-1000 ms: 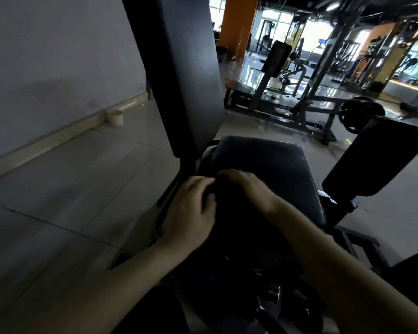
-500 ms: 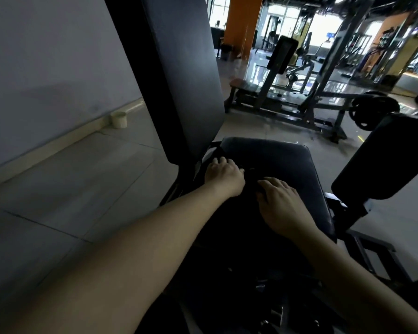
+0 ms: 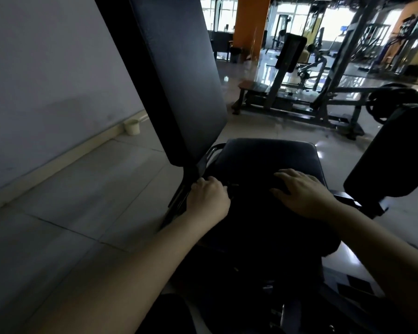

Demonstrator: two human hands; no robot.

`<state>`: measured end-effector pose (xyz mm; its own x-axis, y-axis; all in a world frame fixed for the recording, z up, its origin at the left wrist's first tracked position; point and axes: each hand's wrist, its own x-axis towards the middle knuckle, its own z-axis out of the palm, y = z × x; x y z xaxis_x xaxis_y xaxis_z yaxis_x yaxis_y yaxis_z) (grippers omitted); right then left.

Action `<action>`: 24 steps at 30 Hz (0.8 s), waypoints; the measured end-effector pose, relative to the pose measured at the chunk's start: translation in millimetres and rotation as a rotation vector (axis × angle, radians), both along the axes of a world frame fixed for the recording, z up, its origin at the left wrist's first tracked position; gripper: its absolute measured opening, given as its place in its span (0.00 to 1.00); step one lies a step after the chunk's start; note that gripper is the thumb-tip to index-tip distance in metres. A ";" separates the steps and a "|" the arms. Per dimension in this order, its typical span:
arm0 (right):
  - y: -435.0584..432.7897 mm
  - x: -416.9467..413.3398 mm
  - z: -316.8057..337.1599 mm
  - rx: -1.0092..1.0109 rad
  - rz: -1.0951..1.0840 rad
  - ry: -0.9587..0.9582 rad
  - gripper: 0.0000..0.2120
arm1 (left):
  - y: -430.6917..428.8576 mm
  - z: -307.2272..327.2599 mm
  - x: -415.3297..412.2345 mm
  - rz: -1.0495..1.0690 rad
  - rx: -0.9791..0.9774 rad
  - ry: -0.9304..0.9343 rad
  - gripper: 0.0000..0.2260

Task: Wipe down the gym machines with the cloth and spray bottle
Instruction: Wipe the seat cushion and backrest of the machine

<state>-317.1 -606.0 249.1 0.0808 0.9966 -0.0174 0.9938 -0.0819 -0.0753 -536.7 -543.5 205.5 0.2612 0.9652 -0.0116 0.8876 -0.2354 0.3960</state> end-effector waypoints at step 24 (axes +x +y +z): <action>34.4 15.0 -19.4 0.092 0.097 0.004 0.31 | 215.5 16.8 144.4 0.059 -0.095 -0.025 0.16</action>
